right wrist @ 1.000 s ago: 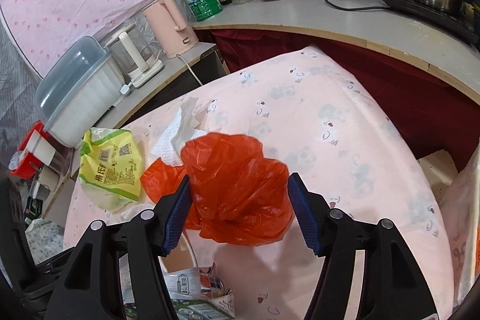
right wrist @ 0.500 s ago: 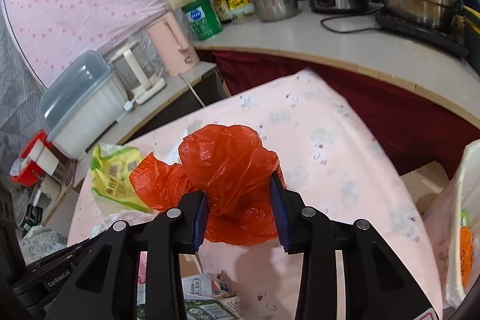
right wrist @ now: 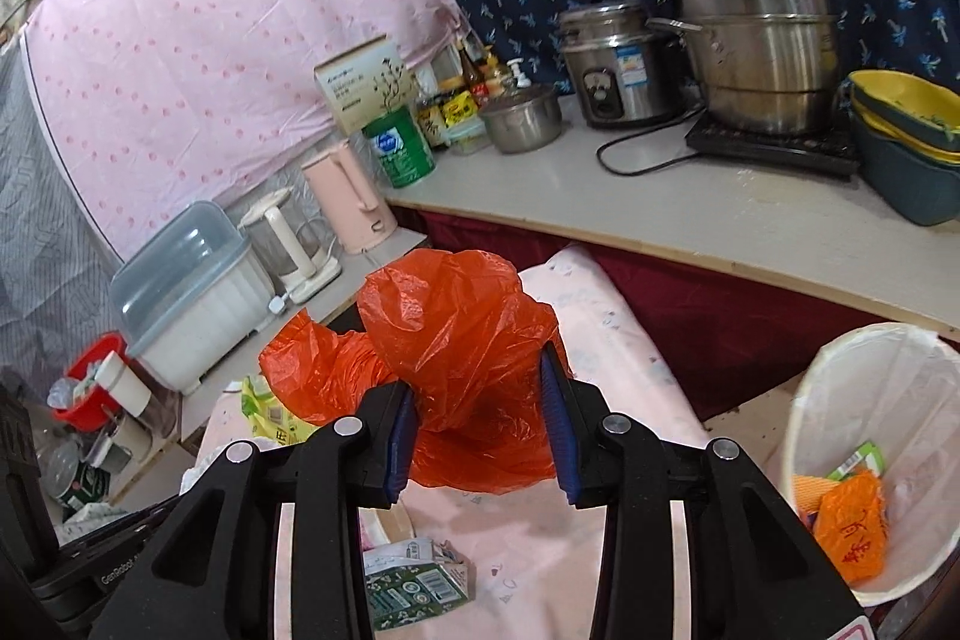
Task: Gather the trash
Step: 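Grasp the red plastic bag with the right gripper while the left gripper grasps the white crumpled bag, then carry the red and white bags over the bin and open both grippers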
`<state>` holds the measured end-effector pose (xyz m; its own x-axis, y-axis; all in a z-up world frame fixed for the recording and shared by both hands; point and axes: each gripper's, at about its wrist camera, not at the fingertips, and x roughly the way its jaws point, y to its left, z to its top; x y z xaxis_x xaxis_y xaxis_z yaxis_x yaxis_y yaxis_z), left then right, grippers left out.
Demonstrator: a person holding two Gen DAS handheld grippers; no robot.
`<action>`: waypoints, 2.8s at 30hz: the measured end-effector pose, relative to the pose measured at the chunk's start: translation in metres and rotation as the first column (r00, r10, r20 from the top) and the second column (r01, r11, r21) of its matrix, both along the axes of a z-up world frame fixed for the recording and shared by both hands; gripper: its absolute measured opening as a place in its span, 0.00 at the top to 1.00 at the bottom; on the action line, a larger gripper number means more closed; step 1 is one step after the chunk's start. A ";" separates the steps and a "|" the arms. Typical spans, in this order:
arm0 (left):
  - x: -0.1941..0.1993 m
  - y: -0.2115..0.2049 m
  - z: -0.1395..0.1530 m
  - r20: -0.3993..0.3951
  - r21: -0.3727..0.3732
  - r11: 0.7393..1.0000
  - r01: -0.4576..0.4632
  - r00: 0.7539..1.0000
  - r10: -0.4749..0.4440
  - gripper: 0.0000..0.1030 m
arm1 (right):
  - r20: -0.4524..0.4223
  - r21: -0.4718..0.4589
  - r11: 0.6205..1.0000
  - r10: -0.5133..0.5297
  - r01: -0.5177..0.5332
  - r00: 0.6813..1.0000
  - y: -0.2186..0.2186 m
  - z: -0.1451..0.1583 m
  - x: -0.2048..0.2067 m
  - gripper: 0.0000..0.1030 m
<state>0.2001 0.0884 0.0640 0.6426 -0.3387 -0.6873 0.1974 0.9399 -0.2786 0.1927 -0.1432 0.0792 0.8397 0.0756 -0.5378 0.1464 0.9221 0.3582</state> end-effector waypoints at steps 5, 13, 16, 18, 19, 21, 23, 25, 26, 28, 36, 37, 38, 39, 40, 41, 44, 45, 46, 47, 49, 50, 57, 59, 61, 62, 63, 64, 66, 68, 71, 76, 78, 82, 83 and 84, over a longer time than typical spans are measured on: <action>-0.013 -0.027 0.012 0.025 0.007 0.999 0.050 0.998 -0.050 0.88 | 0.020 0.002 0.999 -0.049 0.049 0.999 -0.026 0.011 -0.024 0.65; -0.030 -0.072 0.017 0.036 0.024 0.991 0.135 0.990 -0.136 0.88 | 0.028 -0.001 0.992 -0.128 0.128 0.991 -0.070 0.014 -0.060 0.65; -0.035 -0.092 0.019 0.038 0.029 0.985 0.169 0.985 -0.170 0.88 | 0.025 -0.005 0.986 -0.164 0.165 0.986 -0.088 0.013 -0.073 0.65; -0.038 -0.103 0.019 0.039 0.035 0.981 0.191 0.981 -0.192 0.88 | 0.025 -0.005 0.982 -0.189 0.189 0.982 -0.100 0.011 -0.082 0.65; -0.040 -0.109 0.019 0.039 0.037 0.979 0.201 0.979 -0.202 0.88 | 0.025 -0.005 0.980 -0.200 0.200 0.979 -0.105 0.011 -0.086 0.65; -0.043 -0.122 0.019 0.038 0.042 0.974 0.224 0.973 -0.226 0.88 | 0.025 -0.006 0.974 -0.227 0.228 0.973 -0.118 0.010 -0.095 0.65; -0.047 -0.135 0.018 0.035 0.045 0.968 0.247 0.968 -0.249 0.88 | 0.024 -0.007 0.967 -0.253 0.253 0.967 -0.129 0.009 -0.102 0.65; -0.050 -0.147 0.017 0.032 0.050 0.962 0.270 0.962 -0.271 0.88 | 0.023 -0.008 0.960 -0.279 0.279 0.960 -0.140 0.007 -0.111 0.65; -0.051 -0.154 0.017 0.030 0.052 0.957 0.285 0.958 -0.286 0.88 | 0.022 -0.010 0.956 -0.293 0.294 0.956 -0.146 0.006 -0.116 0.65; -0.054 -0.168 0.016 0.026 0.054 0.949 0.312 0.949 -0.313 0.88 | 0.019 -0.018 0.947 -0.319 0.319 0.948 -0.156 0.004 -0.124 0.65; -0.069 -0.229 0.010 0.011 0.064 0.905 0.420 0.907 -0.421 0.88 | 0.003 -0.021 0.911 -0.412 0.412 0.911 -0.199 -0.007 -0.160 0.65; -0.070 -0.237 0.009 0.008 0.063 0.899 0.434 0.900 -0.435 0.88 | 0.002 -0.022 0.906 -0.423 0.423 0.906 -0.204 -0.008 -0.163 0.65; -0.072 -0.243 0.008 0.005 0.062 0.893 0.446 0.894 -0.448 0.88 | 0.001 -0.021 0.901 -0.434 0.434 0.901 -0.208 -0.009 -0.167 0.65; -0.074 -0.250 0.007 0.003 0.062 0.887 0.458 0.888 -0.459 0.88 | -0.001 -0.020 0.895 -0.446 0.446 0.895 -0.214 -0.010 -0.171 0.65; -0.075 -0.256 0.005 0.001 0.061 0.881 0.469 0.883 -0.470 0.88 | -0.002 -0.018 0.889 -0.457 0.457 0.889 -0.218 -0.012 -0.175 0.65; -0.076 -0.262 0.004 -0.002 0.058 0.875 0.482 0.876 -0.482 0.88 | -0.003 -0.017 0.884 -0.468 0.468 0.884 -0.222 -0.013 -0.179 0.65; -0.079 -0.280 -0.003 -0.014 0.052 0.857 0.513 0.858 -0.513 0.88 | -0.008 -0.009 0.867 -0.499 0.499 0.867 -0.235 -0.017 -0.189 0.65; -0.080 -0.286 -0.006 -0.022 0.053 0.852 0.521 0.854 -0.520 0.88 | -0.009 -0.007 0.860 -0.510 0.509 0.860 -0.240 -0.018 -0.192 0.65; -0.080 -0.292 -0.008 -0.029 0.054 0.848 0.528 0.850 -0.527 0.88 | -0.011 -0.005 0.856 -0.518 0.518 0.856 -0.244 -0.019 -0.195 0.65; -0.080 -0.298 -0.012 -0.037 0.057 0.843 0.534 0.845 -0.533 0.87 | -0.012 -0.003 0.850 -0.526 0.526 0.850 -0.248 -0.021 -0.197 0.65; -0.079 -0.308 -0.017 -0.052 0.063 0.837 0.543 0.839 -0.541 0.87 | -0.016 0.004 0.839 -0.545 0.545 0.839 -0.255 -0.024 -0.202 0.65; -0.079 -0.313 -0.020 -0.060 0.062 0.832 0.551 0.835 -0.548 0.87 | -0.018 0.007 0.834 -0.552 0.552 0.834 -0.258 -0.025 -0.204 0.65; -0.073 -0.342 -0.033 -0.076 0.047 0.812 0.582 0.813 -0.578 0.79 | -0.035 0.014 0.824 -0.565 0.566 0.824 -0.270 -0.034 -0.207 0.65; -0.070 -0.344 -0.033 -0.068 0.044 0.824 0.565 0.825 -0.562 0.53 | -0.038 0.015 0.826 -0.563 0.563 0.826 -0.269 -0.036 -0.205 0.65; -0.068 -0.343 -0.031 -0.049 0.040 0.835 0.549 0.836 -0.547 0.48 | -0.040 0.016 0.830 -0.556 0.557 0.830 -0.268 -0.037 -0.202 0.65; -0.066 -0.341 -0.031 -0.046 0.040 0.837 0.545 0.838 -0.544 0.46 | -0.041 0.017 0.833 -0.553 0.554 0.832 -0.266 -0.037 -0.199 0.65; -0.065 -0.340 -0.030 -0.047 0.041 0.840 0.542 0.840 -0.540 0.45 | -0.042 0.017 0.836 -0.548 0.549 0.835 -0.265 -0.038 -0.196 0.65; -0.063 -0.338 -0.030 -0.047 0.043 0.843 0.537 0.844 -0.535 0.44 | -0.043 0.017 0.839 -0.543 0.544 0.838 -0.264 -0.038 -0.194 0.65; -0.059 -0.333 -0.030 -0.046 0.048 0.850 0.524 0.852 -0.522 0.43 | -0.045 0.020 0.846 -0.531 0.532 0.846 -0.261 -0.040 -0.188 0.65; -0.056 -0.326 -0.030 -0.044 0.050 0.859 0.509 0.861 -0.507 0.42 | -0.048 0.021 0.855 -0.517 0.519 0.854 -0.256 -0.041 -0.180 0.63; -0.053 -0.314 -0.029 -0.031 0.056 0.876 0.479 0.878 -0.478 0.35 | -0.053 0.023 0.868 -0.495 0.496 0.867 -0.249 -0.044 -0.170 0.60; -0.049 -0.294 -0.025 -0.011 0.069 0.894 0.442 0.897 -0.442 0.33 | -0.056 0.021 0.879 -0.475 0.477 0.878 -0.238 -0.043 -0.158 0.52; -0.047 -0.285 -0.023 -0.002 0.067 0.903 0.424 0.905 -0.425 0.30 | -0.048 0.019 0.883 -0.467 0.469 0.883 -0.232 -0.040 -0.155 0.50; -0.044 -0.267 -0.019 0.008 0.054 0.917 0.394 0.919 -0.395 0.29 | -0.034 0.002 0.889 -0.457 0.457 0.889 -0.224 -0.034 -0.149 0.47; -0.043 -0.263 -0.018 0.010 0.053 0.921 0.386 0.922 -0.387 0.29 | -0.032 0.000 0.891 -0.454 0.454 0.890 -0.222 -0.033 -0.147 0.46; -0.043 -0.259 -0.018 0.011 0.050 0.924 0.378 0.925 -0.379 0.29 | -0.031 -0.002 0.892 -0.451 0.451 0.892 -0.220 -0.032 -0.145 0.46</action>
